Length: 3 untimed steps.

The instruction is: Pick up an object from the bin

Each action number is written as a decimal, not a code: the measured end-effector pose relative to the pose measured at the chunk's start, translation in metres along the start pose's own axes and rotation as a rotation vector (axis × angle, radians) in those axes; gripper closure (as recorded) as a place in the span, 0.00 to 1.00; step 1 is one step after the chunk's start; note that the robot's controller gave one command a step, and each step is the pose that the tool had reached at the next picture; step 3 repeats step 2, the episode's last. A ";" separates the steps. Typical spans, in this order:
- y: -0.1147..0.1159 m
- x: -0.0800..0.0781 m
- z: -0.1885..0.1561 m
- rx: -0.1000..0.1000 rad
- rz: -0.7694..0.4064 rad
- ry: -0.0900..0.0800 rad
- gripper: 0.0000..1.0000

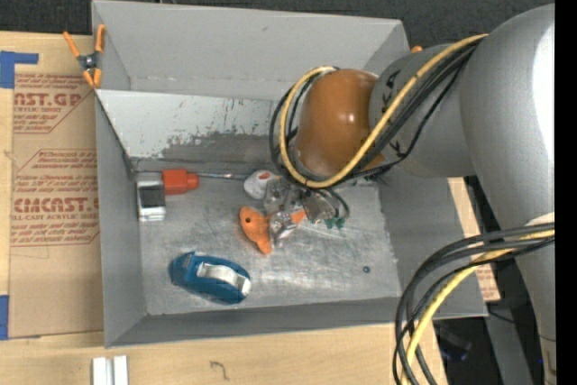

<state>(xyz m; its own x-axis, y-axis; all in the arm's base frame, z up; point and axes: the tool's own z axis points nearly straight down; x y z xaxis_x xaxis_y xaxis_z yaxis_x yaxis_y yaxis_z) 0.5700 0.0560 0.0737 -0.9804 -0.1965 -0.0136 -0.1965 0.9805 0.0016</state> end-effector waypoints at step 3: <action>0.006 0.007 -0.168 0.000 -0.266 0.009 1.00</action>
Offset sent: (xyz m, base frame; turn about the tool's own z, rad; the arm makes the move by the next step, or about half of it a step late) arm -0.0110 0.0024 0.1671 -0.2667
